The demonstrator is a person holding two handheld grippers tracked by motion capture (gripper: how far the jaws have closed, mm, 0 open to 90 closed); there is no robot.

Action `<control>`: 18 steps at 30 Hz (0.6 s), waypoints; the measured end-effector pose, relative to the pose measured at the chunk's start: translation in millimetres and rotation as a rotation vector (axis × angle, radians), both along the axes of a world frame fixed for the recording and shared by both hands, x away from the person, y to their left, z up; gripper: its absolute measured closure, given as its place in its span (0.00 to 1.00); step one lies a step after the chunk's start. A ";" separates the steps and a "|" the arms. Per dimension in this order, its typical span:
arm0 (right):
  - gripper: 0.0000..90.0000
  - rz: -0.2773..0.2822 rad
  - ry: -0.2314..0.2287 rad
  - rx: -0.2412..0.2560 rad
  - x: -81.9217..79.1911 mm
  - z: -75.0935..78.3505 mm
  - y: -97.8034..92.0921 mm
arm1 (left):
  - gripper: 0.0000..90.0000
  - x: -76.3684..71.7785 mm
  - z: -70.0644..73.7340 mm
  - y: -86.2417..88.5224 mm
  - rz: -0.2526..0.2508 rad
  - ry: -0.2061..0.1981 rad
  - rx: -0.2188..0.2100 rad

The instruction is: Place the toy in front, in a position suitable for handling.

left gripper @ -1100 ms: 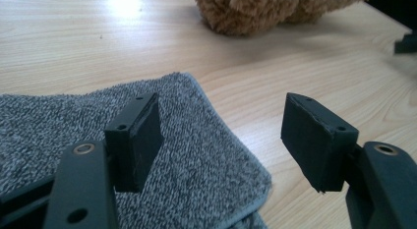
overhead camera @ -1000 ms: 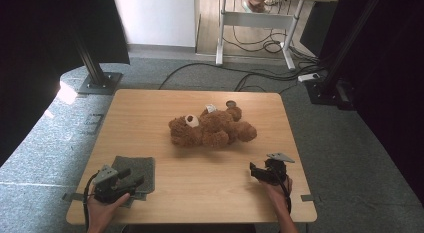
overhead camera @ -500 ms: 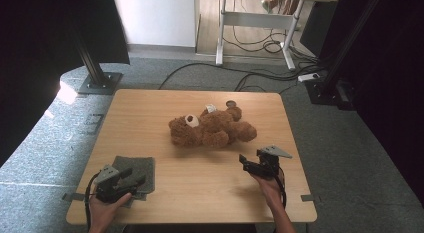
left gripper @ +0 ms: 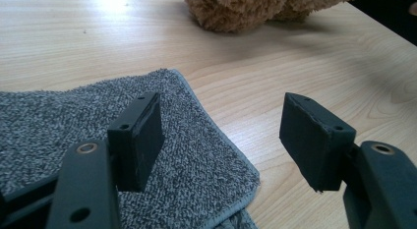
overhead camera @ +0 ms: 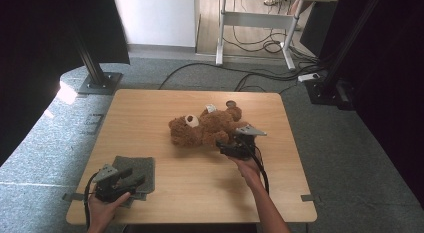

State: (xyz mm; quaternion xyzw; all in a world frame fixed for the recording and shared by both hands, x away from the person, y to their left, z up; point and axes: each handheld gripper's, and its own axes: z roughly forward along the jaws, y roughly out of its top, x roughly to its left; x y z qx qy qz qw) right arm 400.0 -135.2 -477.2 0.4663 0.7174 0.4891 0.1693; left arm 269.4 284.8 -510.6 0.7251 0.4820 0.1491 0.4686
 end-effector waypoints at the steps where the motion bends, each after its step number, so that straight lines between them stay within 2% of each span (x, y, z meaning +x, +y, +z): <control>1: 0.23 0.000 0.000 0.000 0.0 0.0 0.0 | 0.36 0.0 0.0 0.0 0.000 0.000 0.000; 2: 0.24 0.010 0.011 -0.011 7.1 -2.4 9.4 | 0.36 0.0 0.1 0.8 0.002 0.000 0.000; 4: 0.26 0.013 0.013 -0.013 10.1 -4.6 13.2 | 0.36 0.0 0.1 2.1 0.005 0.000 -0.003; 5: 0.31 0.014 0.017 -0.011 11.6 -6.4 16.1 | 0.36 0.1 0.1 3.0 0.005 0.000 -0.001; 7: 0.46 0.025 0.017 -0.021 13.5 -12.0 23.3 | 0.36 0.1 0.2 3.8 0.006 -0.002 0.000; 8: 0.56 0.022 0.019 -0.031 13.7 -14.2 26.1 | 0.36 0.1 0.2 4.2 0.007 -0.002 -0.001; 9: 0.68 0.026 0.016 -0.021 14.0 -17.4 29.2 | 0.36 0.2 0.2 4.5 0.007 -0.002 0.000; 12: 0.74 0.041 0.013 0.002 13.5 -18.3 30.4 | 0.36 0.4 -0.2 4.9 0.009 -0.002 0.002; 13: 0.76 0.046 -0.015 -0.008 9.7 -18.4 32.8 | 0.36 0.4 -0.3 5.1 0.010 -0.002 0.001; 14: 0.76 0.046 -0.015 -0.008 9.7 -18.4 32.8 | 0.36 0.4 -0.3 5.1 0.010 -0.002 0.001; 15: 0.76 0.051 -0.048 -0.035 3.9 -20.5 35.4 | 0.36 0.3 -0.4 5.1 0.011 -0.003 0.001; 18: 0.77 0.052 -0.052 -0.021 -2.3 -26.3 34.4 | 0.36 0.7 -1.0 5.1 0.011 0.001 0.003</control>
